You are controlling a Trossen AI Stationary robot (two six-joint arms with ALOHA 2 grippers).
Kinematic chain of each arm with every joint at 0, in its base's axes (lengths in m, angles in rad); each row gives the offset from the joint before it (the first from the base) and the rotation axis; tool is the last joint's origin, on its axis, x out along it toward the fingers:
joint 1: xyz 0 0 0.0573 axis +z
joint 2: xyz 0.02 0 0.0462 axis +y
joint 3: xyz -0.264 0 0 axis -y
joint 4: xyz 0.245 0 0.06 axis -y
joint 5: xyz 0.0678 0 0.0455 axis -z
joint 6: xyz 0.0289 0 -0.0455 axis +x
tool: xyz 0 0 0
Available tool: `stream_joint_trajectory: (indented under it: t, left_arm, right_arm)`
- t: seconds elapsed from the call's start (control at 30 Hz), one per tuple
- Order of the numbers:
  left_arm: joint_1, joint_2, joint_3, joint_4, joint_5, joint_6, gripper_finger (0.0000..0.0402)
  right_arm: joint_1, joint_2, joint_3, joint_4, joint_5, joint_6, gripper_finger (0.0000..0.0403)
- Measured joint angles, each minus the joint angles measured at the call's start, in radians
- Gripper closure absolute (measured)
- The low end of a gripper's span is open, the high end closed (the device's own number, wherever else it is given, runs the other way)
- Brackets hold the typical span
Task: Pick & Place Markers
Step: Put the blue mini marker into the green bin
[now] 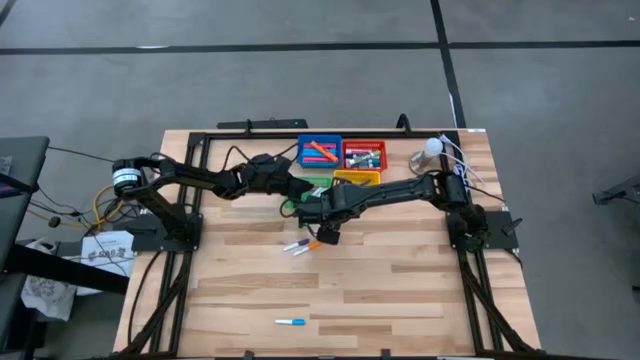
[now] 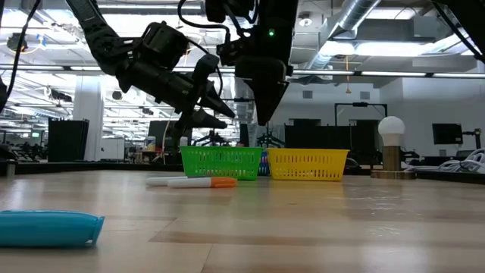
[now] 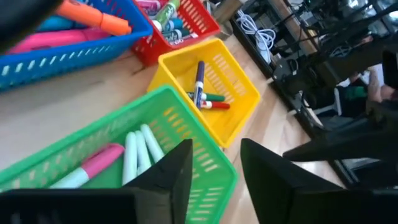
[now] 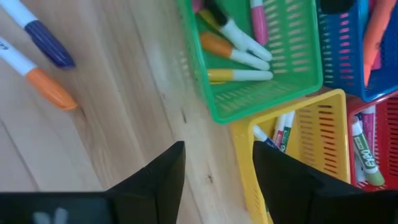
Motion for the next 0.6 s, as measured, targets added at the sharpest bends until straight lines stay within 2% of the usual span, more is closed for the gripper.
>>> stream_joint_trajectory:
  t: [0.17, 0.3, 0.43, 0.6]
  left_arm:
    - [0.001, 0.000, 0.000, 0.001, -0.001, -0.022, 0.0240]
    - [0.000, -0.013, 0.000, -0.031, 0.038, -0.021, 0.0235]
    - [-0.010, -0.088, 0.001, -0.250, 0.046, 0.029, 0.0247]
    - [-0.069, -0.252, 0.000, -0.503, 0.040, 0.081, 0.0264]
  right_arm:
    - [-0.006, -0.003, 0.000, -0.019, 0.020, -0.001, 0.0226]
    - [-0.004, -0.009, 0.000, -0.023, 0.036, 0.002, 0.0223]
    - [0.013, -0.009, 0.000, -0.018, 0.071, 0.041, 0.0223]
    - [0.044, -0.011, 0.000, 0.006, 0.108, 0.109, 0.0227]
